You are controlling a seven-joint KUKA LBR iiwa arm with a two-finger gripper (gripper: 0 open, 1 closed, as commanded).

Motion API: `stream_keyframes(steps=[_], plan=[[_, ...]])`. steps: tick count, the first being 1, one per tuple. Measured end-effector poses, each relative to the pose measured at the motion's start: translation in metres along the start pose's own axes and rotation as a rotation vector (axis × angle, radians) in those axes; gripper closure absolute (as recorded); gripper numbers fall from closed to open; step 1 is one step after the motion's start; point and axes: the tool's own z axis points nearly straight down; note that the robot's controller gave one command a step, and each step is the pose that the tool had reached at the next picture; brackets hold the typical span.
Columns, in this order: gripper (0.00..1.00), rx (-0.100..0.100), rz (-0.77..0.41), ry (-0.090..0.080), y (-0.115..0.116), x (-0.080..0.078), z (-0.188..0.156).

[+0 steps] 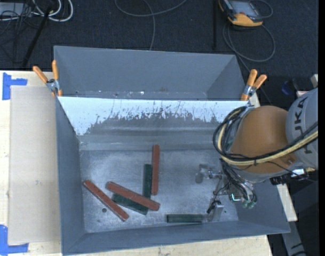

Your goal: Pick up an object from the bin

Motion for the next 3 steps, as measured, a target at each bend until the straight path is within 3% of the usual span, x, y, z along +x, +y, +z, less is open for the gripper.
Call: stream_keyframes(steps=[1,2,3], plan=[[0.0,0.002,-0.178,-0.023,0.018,0.004,0.067],[1.0,0.002,-0.181,-0.011,0.018,0.008,0.069],[1.0,0.002,-0.197,-0.018,0.027,0.005,-0.072]])
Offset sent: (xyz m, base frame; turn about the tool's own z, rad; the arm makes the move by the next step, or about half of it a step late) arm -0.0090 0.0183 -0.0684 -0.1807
